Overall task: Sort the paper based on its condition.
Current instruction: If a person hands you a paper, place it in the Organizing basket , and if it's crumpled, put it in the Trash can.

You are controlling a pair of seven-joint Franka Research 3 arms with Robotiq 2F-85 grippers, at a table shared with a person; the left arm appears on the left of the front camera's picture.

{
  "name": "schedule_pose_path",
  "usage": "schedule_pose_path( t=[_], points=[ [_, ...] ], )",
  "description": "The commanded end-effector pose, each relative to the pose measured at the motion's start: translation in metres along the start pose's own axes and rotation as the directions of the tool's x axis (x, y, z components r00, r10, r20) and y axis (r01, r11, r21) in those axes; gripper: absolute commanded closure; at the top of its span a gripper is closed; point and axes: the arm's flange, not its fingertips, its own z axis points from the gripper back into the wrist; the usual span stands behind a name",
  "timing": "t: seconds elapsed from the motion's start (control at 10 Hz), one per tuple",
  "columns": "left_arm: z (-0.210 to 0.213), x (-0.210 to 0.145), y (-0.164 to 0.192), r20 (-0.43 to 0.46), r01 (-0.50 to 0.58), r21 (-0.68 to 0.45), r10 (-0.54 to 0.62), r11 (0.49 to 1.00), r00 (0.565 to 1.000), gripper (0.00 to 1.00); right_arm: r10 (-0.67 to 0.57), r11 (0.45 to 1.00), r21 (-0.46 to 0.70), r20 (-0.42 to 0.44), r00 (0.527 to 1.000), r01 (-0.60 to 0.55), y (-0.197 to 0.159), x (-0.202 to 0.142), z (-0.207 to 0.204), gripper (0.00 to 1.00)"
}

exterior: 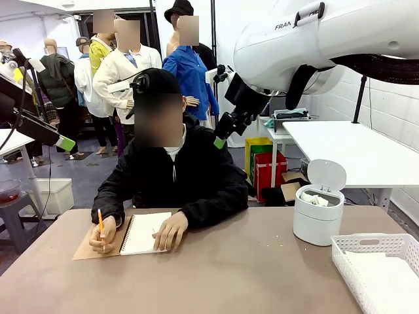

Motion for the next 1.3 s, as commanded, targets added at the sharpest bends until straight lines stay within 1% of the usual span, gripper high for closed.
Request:
schedule_pose_path(
  t=[0.0,1.2],
  points=[
    [0.0000,-0.0003,0.0001,-0.003,-0.001,0.005,0.001,1.000,1.000,0.00,0.000,1.000,0.000,0.001,1.000,0.000,-0.0004,0.0003,0.0000,0.00],
    [0.0000,-0.0003,0.0001,-0.003,-0.001,0.005,0.001,1.000,1.000,0.00,0.000,1.000,0.000,0.001,1.000,0.000,-0.0004,0.0003,0.0000,0.00]
  ],
)
